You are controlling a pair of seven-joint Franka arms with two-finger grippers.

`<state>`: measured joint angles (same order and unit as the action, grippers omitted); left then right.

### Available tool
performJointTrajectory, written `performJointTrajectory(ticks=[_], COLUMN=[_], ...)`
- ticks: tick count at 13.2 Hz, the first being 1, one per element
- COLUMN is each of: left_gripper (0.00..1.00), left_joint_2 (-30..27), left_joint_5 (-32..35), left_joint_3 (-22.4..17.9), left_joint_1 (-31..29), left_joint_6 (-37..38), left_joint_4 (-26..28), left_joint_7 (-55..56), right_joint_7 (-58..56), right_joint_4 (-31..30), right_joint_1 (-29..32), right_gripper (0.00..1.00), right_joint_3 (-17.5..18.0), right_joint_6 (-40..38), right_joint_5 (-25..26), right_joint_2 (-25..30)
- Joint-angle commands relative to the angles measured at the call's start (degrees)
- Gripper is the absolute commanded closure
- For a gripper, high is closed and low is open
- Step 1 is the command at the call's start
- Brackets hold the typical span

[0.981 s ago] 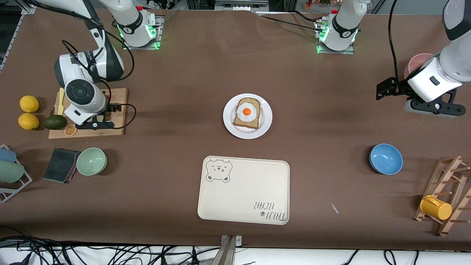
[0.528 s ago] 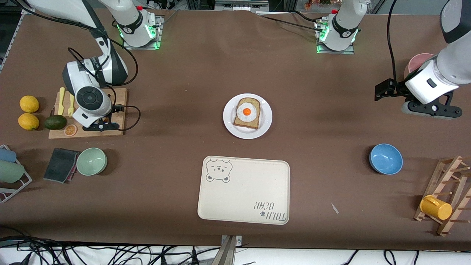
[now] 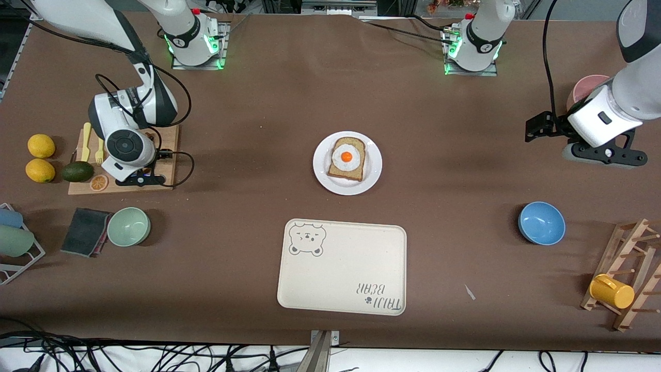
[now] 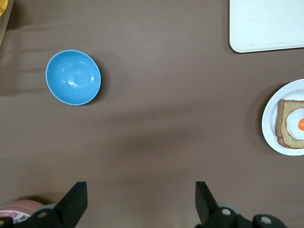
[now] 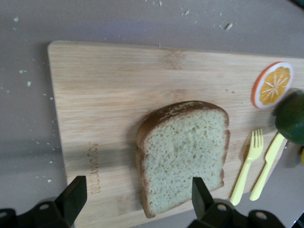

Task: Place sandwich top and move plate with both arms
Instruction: 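Grasp the bread slice edge with the right gripper and lift it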

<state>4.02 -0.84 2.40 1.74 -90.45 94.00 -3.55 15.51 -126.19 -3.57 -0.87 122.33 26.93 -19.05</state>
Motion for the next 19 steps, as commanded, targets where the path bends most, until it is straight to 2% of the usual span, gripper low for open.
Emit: performJointTrajectory(ticks=[1, 3, 8, 10, 13, 15, 19], left_gripper=[0.00, 0.00, 0.00, 0.00, 0.00, 0.00, 0.00], left_joint_2=[0.73, 0.82, 0.82, 0.64, 0.82, 0.73, 0.82], left_joint_5=[-0.65, -0.74, -0.74, -0.83, -1.00, -1.09, -1.00], left_joint_3=[-0.03, -0.03, -0.03, -0.03, -0.03, -0.03, -0.11], left_joint_1=[0.10, -0.07, 0.02, -0.25, 0.10, -0.16, -0.60], left_joint_6=[0.45, 0.45, 0.45, 0.54, 0.45, 0.45, 0.54], left_joint_4=[-1.72, -1.72, -1.80, -1.80, -1.80, -1.80, -2.95], left_joint_7=[0.21, 0.21, 0.21, 0.21, 0.29, 0.29, 0.29], right_joint_7=[0.84, 0.66, 0.84, 0.66, 0.40, 0.31, 1.10], right_joint_4=[1.21, 1.56, 2.27, 2.53, 3.67, 7.34, 20.25], right_joint_1=[1.19, 1.37, 2.25, 2.43, 2.52, 1.99, 1.81], right_gripper=[0.15, 0.26, 0.76, 1.00, 1.00, 1.00, 1.00], right_joint_3=[-0.27, -0.36, -0.45, -0.45, -0.45, 1.12, 10.33], right_joint_6=[0.54, 0.54, 0.89, 0.89, 0.19, -6.18, -24.55], right_joint_5=[2.51, 2.60, 2.17, 2.08, 1.46, 0.67, -8.19], right_joint_2=[-2.39, -3.18, -4.86, -4.86, -4.94, -4.42, -4.33])
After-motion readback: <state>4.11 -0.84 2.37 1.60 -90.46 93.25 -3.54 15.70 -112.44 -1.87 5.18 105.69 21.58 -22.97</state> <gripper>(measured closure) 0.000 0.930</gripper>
